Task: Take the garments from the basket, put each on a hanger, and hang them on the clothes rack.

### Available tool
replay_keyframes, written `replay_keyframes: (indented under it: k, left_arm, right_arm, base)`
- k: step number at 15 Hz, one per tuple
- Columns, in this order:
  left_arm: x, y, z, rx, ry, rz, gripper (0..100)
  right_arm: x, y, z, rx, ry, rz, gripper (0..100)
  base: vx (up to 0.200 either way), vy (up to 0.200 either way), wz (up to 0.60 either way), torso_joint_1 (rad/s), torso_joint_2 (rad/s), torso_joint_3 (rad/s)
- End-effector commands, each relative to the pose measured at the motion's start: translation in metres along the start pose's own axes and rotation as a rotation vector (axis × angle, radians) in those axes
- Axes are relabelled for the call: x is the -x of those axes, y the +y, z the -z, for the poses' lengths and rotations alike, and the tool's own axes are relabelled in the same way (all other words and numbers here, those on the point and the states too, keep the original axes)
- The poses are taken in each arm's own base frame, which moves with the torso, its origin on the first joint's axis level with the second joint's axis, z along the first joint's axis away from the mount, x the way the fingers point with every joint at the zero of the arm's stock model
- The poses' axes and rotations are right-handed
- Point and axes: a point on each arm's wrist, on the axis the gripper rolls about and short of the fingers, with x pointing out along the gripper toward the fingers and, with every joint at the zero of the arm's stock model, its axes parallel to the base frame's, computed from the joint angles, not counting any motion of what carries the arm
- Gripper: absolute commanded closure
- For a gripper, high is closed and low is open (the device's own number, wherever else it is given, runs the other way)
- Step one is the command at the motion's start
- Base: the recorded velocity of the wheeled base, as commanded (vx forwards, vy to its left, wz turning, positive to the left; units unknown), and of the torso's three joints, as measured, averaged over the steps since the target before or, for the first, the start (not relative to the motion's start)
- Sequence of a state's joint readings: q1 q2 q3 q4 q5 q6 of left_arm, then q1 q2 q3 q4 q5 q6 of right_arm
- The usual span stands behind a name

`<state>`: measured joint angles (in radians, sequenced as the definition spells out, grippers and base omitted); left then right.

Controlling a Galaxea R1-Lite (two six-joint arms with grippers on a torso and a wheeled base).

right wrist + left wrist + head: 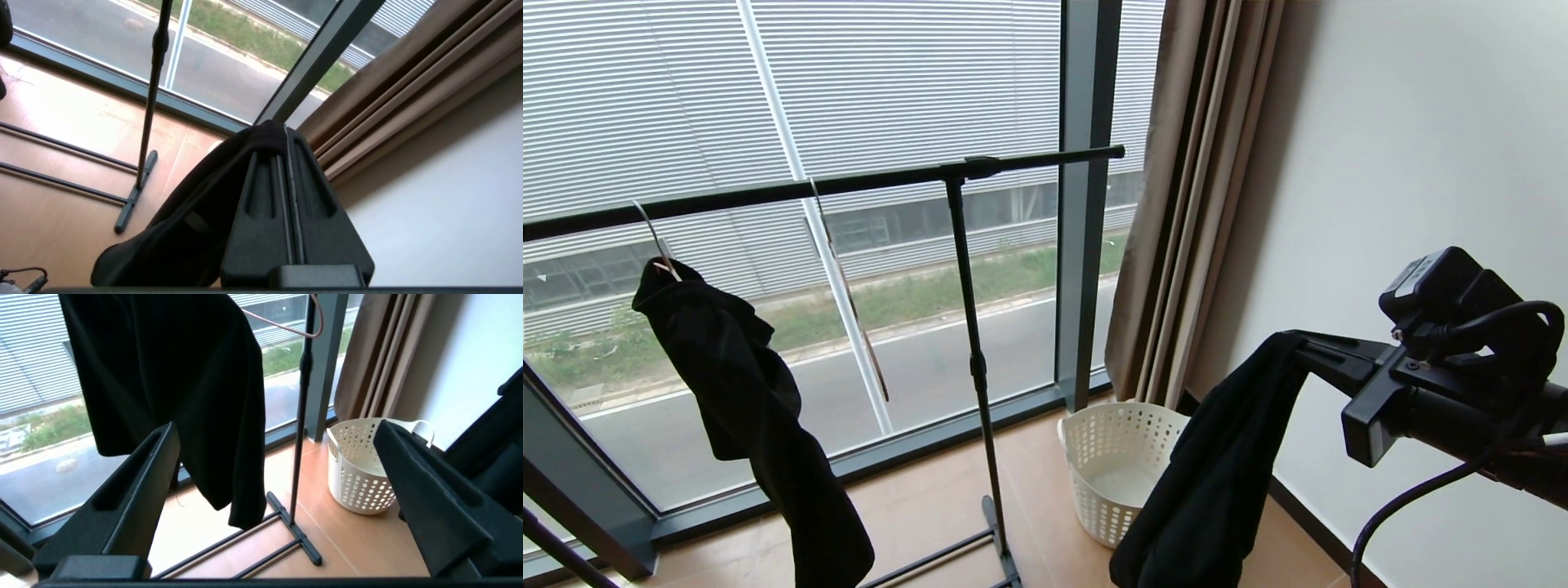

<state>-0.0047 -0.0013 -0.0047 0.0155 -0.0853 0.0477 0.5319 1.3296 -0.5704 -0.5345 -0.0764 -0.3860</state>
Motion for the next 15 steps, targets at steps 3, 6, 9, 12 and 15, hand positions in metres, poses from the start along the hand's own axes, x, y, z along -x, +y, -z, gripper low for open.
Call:
replay_keyframes:
  k: [3,6,9,12,15]
  left_arm:
    - [-0.0001,-0.0001,0.0000,0.002,0.001,0.004,0]
    - [-0.0001,0.0000,0.0000,0.011,0.001,0.001,0]
    - [-0.0001,0.0000,0.0000,0.009,0.001,0.002,0]
    - [-0.0001,0.0000,0.0000,0.008,0.001,0.002,0]
    - [-0.0001,0.0000,0.0000,0.009,0.001,0.002,0]
  right_arm:
    - [-0.0010,-0.0002,-0.0005,-0.005,-0.032,-0.020,100]
    - [-0.0009,0.0002,0.0004,-0.003,-0.032,-0.024,100]
    - [-0.0002,0.0000,0.0000,-0.003,-0.035,-0.023,100]
    - [-0.0002,0.0000,0.0000,-0.003,-0.035,-0.023,100]
    - [-0.0008,0.0010,0.0015,-0.001,-0.028,-0.025,100]
  base:
    - [0.000,0.000,0.00,0.012,-0.02,0.079]
    - [0.000,0.000,0.00,0.144,-0.33,-0.159]
    - [0.000,0.000,0.00,0.180,-0.39,-0.212]
    - [0.000,0.000,0.00,0.167,-0.36,-0.206]
    - [0.000,0.000,0.00,0.149,-0.32,-0.168]
